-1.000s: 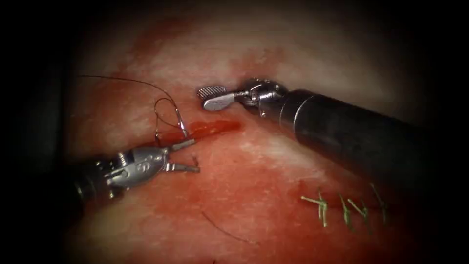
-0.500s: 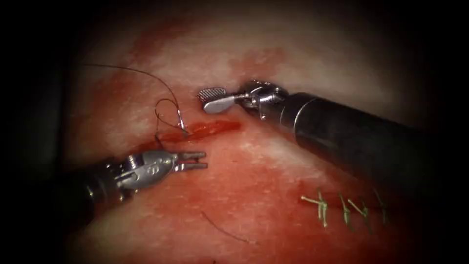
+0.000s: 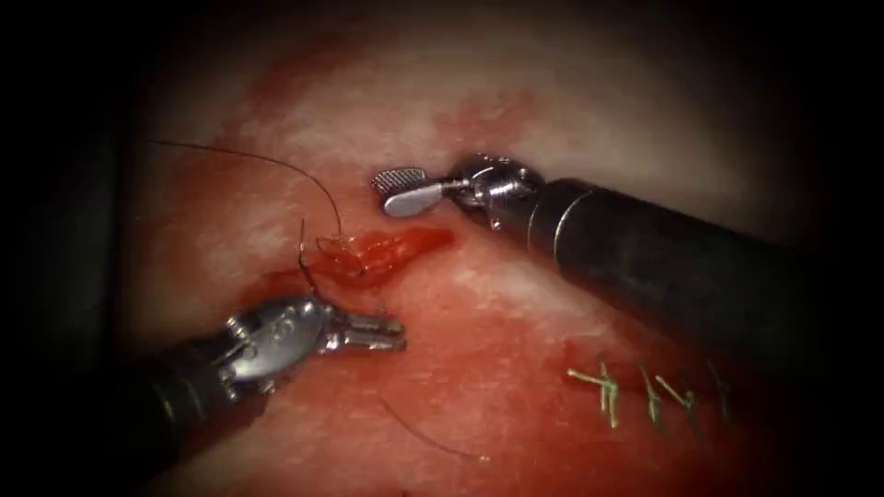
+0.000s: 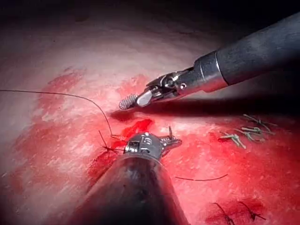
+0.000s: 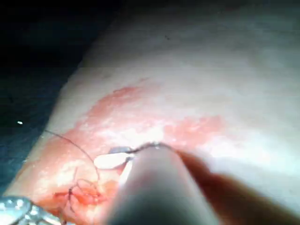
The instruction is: Wound Closure
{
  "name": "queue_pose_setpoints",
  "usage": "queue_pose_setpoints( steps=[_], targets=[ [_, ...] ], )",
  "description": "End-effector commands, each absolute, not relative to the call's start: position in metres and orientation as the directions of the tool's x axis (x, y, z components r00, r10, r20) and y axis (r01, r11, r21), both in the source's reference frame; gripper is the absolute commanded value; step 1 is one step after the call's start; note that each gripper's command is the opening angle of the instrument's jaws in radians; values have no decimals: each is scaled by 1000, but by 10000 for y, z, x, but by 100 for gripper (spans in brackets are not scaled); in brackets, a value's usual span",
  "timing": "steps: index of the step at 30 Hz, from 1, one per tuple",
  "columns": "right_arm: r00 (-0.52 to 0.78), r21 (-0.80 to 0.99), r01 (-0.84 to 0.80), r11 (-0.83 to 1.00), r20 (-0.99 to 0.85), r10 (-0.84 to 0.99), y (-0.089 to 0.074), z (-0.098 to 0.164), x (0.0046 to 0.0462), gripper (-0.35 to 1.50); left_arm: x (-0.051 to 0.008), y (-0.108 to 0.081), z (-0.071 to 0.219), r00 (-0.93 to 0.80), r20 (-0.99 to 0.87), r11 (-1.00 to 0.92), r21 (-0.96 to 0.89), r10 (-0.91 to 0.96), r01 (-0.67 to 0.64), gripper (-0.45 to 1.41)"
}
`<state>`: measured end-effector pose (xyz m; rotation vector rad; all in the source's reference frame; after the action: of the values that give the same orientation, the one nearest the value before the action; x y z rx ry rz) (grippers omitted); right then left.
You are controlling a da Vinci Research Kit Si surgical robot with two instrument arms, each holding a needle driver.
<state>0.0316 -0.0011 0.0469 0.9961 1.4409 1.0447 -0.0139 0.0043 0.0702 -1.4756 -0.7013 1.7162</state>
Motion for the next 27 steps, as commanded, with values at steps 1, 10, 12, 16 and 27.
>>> queue_pose_setpoints(
  steps=[1, 10, 12, 16, 27],
  targets=[
    [-105, 960, 47, 275, -269, 957, -6, 472, 325, 110, -144, 43, 709, -51, -567, -566, -803, 822, -186, -45],
    [-102, 965, 52, 258, -252, 962, -12, 466, 321, 101, -138, 39, 665, 45, -457, -456, -890, 888, -34, -45],
    [-101, 965, 53, 257, -251, 963, -13, 465, 319, 103, -138, 38, 656, 36, -561, -560, -828, 827, -36, -45],
    [-97, 966, 57, 251, -245, 965, -16, 462, 314, 113, -137, 34, 641, -4, -751, -748, -657, 660, -95, -45],
    [56, 608, 28, 794, -794, 606, -49, 435, 315, 108, -113, 52, 625, -210, -935, -949, -244, 285, -199, -45]
  ],
)
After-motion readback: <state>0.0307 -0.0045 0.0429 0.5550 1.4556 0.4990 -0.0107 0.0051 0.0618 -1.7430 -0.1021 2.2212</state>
